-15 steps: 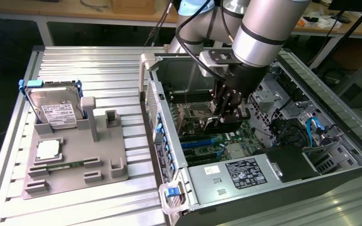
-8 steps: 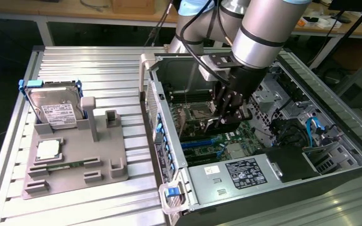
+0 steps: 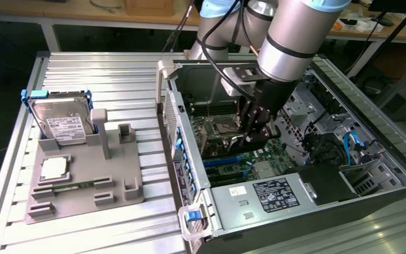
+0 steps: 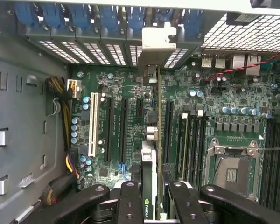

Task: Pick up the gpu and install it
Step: 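Insert the gpu into the slot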

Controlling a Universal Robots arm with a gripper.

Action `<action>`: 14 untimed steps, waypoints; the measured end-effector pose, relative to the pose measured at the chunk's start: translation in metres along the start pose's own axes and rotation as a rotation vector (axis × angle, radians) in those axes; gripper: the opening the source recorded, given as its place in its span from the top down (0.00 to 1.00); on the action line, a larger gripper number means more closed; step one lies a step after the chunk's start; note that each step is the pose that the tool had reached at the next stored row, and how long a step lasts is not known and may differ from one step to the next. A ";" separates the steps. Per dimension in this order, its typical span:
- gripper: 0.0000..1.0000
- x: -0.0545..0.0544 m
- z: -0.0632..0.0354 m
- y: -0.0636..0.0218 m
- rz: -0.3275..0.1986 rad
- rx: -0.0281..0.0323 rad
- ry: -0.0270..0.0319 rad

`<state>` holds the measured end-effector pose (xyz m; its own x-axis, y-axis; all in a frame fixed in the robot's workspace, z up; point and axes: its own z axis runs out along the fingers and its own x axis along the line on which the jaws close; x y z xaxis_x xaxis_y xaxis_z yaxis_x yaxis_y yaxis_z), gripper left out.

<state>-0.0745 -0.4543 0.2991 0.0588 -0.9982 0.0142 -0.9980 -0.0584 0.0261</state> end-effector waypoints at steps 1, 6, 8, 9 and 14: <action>0.73 0.000 0.0004 0.0013 0.000 0.0000 0.0001; 0.73 0.000 0.0012 0.0058 0.000 0.0000 0.0002; 0.73 0.000 0.0017 0.0060 0.000 0.0000 0.0000; 0.73 0.000 0.0023 0.0060 0.000 0.0001 -0.0001; 0.73 -0.001 0.0076 0.0058 0.002 0.0001 -0.0001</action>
<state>-0.0805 -0.4543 0.2917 0.0570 -0.9983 0.0142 -0.9981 -0.0567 0.0260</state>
